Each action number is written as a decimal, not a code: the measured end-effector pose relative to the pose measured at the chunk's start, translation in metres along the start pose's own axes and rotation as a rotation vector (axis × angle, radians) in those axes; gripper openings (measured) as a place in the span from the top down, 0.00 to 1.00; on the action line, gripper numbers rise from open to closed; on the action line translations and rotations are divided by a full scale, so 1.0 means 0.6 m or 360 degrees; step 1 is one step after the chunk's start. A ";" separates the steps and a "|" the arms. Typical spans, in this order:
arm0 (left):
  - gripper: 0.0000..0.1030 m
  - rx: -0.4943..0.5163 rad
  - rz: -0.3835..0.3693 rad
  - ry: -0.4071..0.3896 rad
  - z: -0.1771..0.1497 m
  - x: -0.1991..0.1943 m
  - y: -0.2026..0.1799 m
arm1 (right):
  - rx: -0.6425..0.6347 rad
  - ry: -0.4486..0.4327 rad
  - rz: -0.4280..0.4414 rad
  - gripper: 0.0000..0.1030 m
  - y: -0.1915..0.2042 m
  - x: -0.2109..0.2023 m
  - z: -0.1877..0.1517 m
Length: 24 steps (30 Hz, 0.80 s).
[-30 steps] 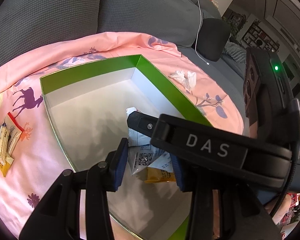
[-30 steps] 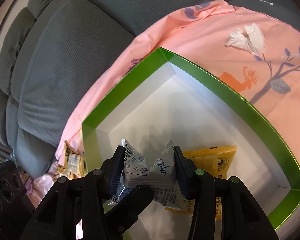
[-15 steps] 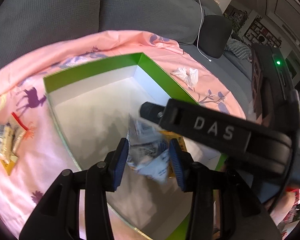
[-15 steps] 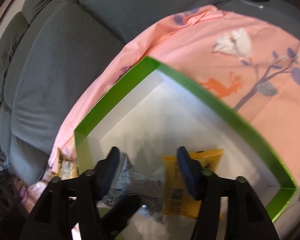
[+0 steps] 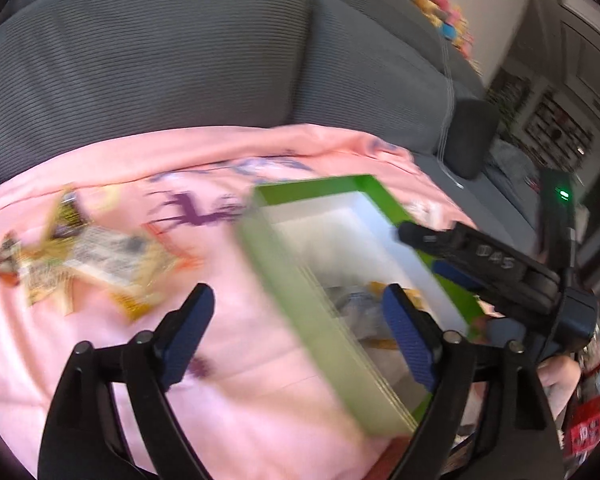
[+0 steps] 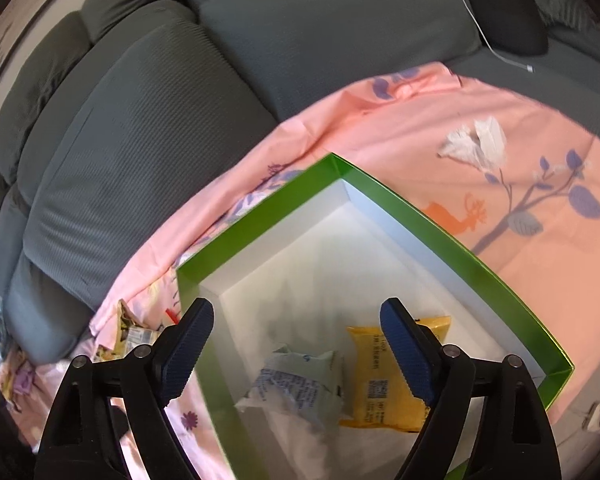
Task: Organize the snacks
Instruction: 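Carry the white packet into the green box and open the right gripper, then return the right gripper to the pile and grasp a cracker bar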
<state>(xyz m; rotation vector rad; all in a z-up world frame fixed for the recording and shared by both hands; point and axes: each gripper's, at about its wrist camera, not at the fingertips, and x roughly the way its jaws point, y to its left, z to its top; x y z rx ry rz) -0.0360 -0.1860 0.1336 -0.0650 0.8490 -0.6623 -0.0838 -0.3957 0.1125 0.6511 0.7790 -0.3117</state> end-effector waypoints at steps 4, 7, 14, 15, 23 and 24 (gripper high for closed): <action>0.11 -0.0112 0.0189 -0.0067 -0.017 -0.050 0.081 | -0.0100 -0.0054 -0.0018 0.16 0.033 -0.007 -0.007; 0.11 -0.0225 0.0303 -0.0099 -0.034 -0.080 0.140 | -0.0150 -0.0095 -0.0005 0.16 0.057 -0.008 -0.013; 0.11 -0.0566 0.0486 -0.0106 -0.107 -0.120 0.286 | -0.0285 -0.0020 0.0092 0.16 0.123 0.012 -0.036; 0.11 -0.0600 0.0489 -0.0092 -0.118 -0.118 0.302 | -0.0287 0.0019 0.0145 0.16 0.133 0.018 -0.040; 0.11 -0.0671 0.0599 -0.0022 -0.128 -0.120 0.356 | -0.0738 0.0335 0.0096 0.16 0.283 0.102 -0.084; 0.11 -0.0668 0.0594 -0.0019 -0.127 -0.120 0.358 | -0.0901 0.0372 0.0076 0.16 0.320 0.120 -0.086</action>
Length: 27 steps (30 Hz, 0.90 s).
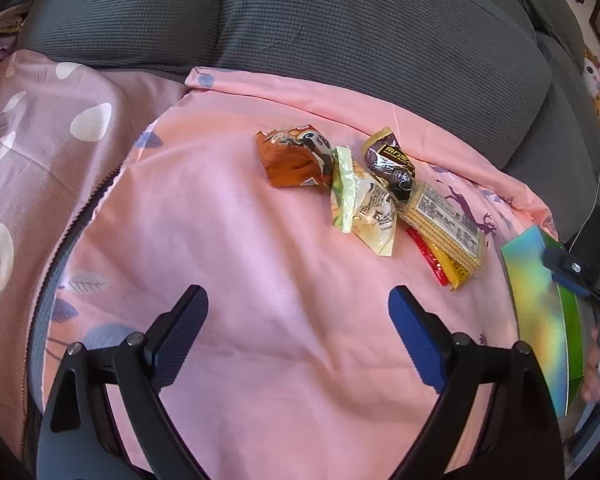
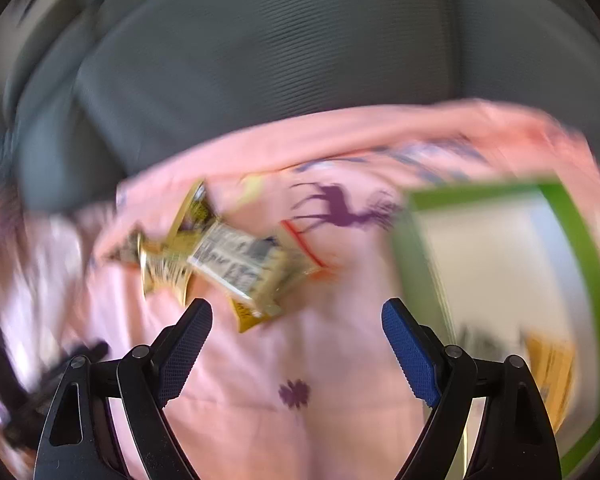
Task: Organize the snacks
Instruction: 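Return the right gripper to the pile and grasp a cracker bar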
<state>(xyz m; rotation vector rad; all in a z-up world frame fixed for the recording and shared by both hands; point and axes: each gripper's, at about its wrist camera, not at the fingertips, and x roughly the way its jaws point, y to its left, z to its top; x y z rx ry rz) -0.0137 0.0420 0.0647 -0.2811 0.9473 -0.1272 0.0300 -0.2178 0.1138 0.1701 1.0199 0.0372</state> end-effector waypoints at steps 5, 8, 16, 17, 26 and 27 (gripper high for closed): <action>0.11 -0.0070 -0.0069 0.0044 0.002 -0.002 0.025 | -0.0453 0.0232 -0.0026 0.16 0.081 0.089 0.059; 0.11 -0.0127 -0.0097 0.0061 0.005 -0.003 0.037 | -0.0547 0.0368 -0.0053 0.16 0.099 0.146 0.074; 0.11 -0.0135 -0.0095 0.0097 0.010 0.001 0.042 | -0.0625 0.0550 0.0004 0.16 0.109 0.227 0.074; 0.11 -0.0136 -0.0097 0.0103 0.010 0.002 0.041 | -0.0625 0.0565 0.0018 0.16 0.109 0.229 0.069; 0.11 -0.0135 -0.0079 0.0113 0.007 0.003 0.042 | -0.0435 0.0463 0.0047 0.46 0.095 0.168 0.041; 0.11 -0.0143 -0.0075 0.0113 0.007 0.003 0.044 | -0.0390 0.0432 0.0065 0.47 0.093 0.151 0.035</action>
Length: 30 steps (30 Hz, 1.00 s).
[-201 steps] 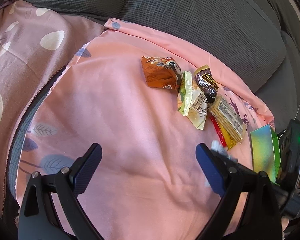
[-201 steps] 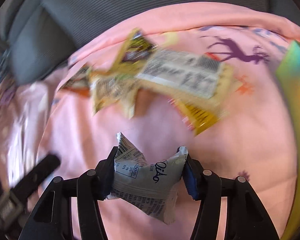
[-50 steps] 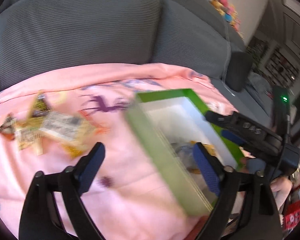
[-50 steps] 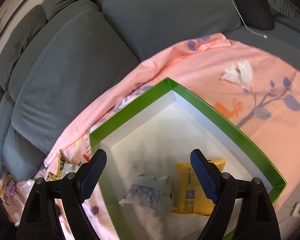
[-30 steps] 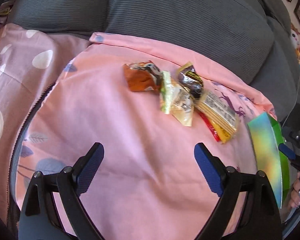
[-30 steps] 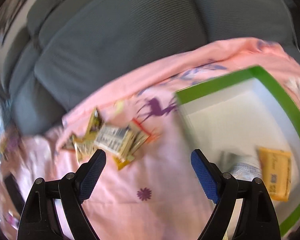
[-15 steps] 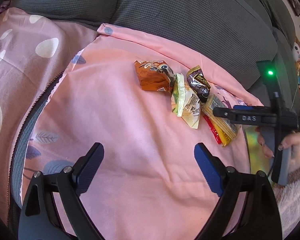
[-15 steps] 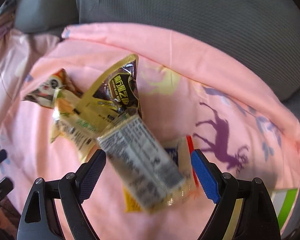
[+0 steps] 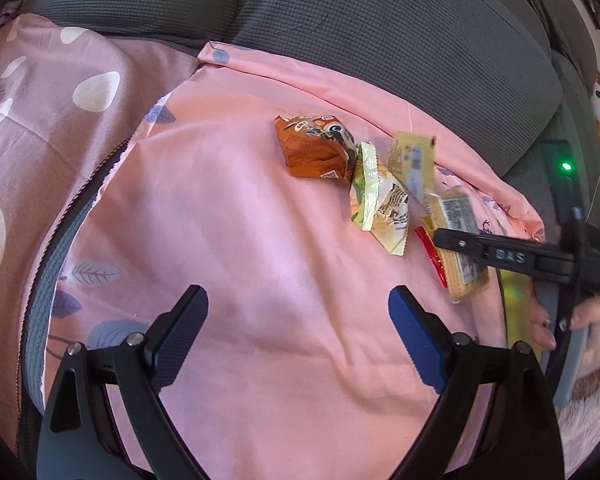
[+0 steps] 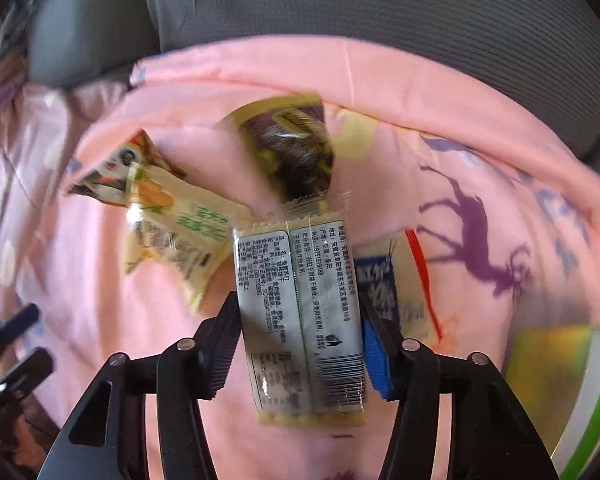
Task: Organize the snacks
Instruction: 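Return the right gripper to the pile and grasp a cracker bar, then lift the cracker bar with the right gripper toward the green box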
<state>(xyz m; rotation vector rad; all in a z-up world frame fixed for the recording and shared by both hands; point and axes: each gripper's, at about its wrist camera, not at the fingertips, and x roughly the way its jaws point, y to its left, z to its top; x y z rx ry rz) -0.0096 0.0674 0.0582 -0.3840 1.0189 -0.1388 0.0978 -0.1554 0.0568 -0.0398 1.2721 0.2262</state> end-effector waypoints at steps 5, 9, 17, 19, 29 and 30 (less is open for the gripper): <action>0.11 -0.0034 0.0016 0.0003 0.004 -0.001 0.010 | 0.0081 -0.0146 0.0169 0.47 0.021 -0.054 -0.063; 0.11 -0.0054 0.0035 -0.0002 0.006 -0.005 0.017 | 0.0137 -0.0142 0.0260 0.47 0.061 -0.057 -0.110; 0.11 -0.0042 0.0073 0.0012 0.003 -0.003 0.018 | 0.0324 0.0021 0.0362 0.47 0.082 0.000 -0.138; 0.11 -0.0025 0.0076 0.0023 0.001 -0.001 0.014 | 0.0341 -0.0010 0.0341 0.38 0.078 -0.008 -0.142; 0.11 0.0134 -0.0029 0.0124 -0.021 0.022 -0.036 | 0.0548 -0.0298 0.0420 0.25 0.014 -0.079 -0.168; 0.11 0.0161 -0.0049 0.0135 -0.025 0.025 -0.045 | 0.0567 -0.0304 0.0415 0.25 0.008 -0.079 -0.169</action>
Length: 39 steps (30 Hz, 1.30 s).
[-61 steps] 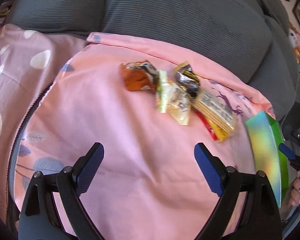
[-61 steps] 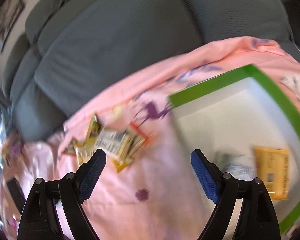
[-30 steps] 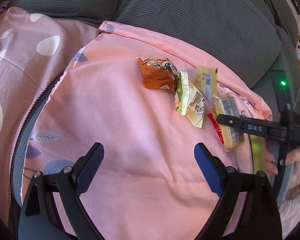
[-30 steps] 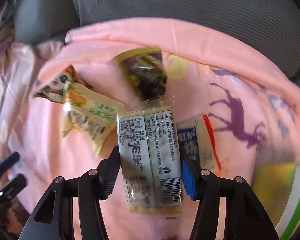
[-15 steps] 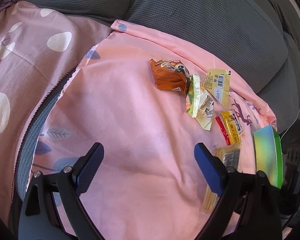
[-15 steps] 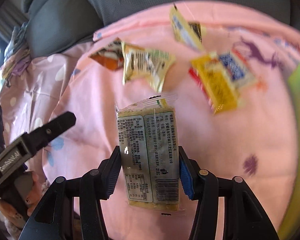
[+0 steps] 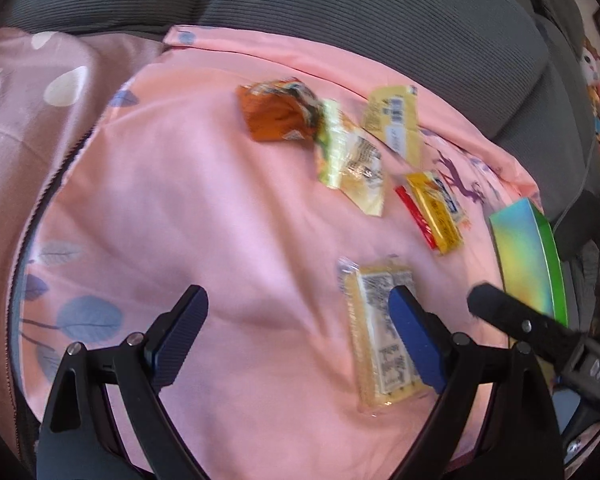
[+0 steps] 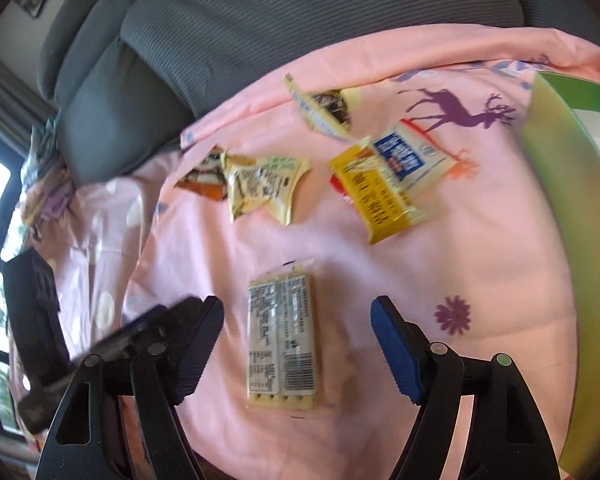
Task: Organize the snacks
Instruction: 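Lift the cracker bar with the right gripper toward the green box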
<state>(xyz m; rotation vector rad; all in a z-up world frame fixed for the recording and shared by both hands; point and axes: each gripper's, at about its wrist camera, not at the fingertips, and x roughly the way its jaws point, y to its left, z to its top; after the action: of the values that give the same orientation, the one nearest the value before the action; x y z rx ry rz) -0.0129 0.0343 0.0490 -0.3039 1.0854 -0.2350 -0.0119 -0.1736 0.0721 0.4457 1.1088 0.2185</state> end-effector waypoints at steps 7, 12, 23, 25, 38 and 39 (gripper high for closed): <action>0.19 0.0168 -0.0121 0.0110 -0.025 0.028 -0.059 | 0.0057 0.0047 0.0081 0.41 -0.019 0.014 -0.003; 0.48 0.0227 -0.0235 0.0213 -0.043 0.050 -0.088 | 0.0056 0.0078 0.0092 0.46 -0.017 0.031 -0.005; 0.63 0.0234 -0.0220 0.0204 -0.045 0.062 -0.099 | 0.0034 0.0198 0.0121 0.47 -0.003 0.075 -0.019; 0.65 0.0265 -0.0204 0.0186 -0.047 0.058 -0.106 | 0.0003 0.0181 0.0079 0.47 0.005 0.073 -0.021; 0.65 0.0326 -0.0275 -0.0102 -0.044 -0.013 -0.122 | -0.0141 -0.0111 0.0029 0.47 0.053 -0.007 -0.016; 0.65 0.0332 -0.0279 -0.0124 -0.043 -0.020 -0.123 | -0.0148 -0.0136 0.0026 0.47 0.057 -0.014 -0.016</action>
<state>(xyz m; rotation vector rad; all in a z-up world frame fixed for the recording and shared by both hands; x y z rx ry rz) -0.0443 -0.0339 0.0739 -0.2189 0.9490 -0.4860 -0.0224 -0.1443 0.0912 0.3776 1.0075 0.2622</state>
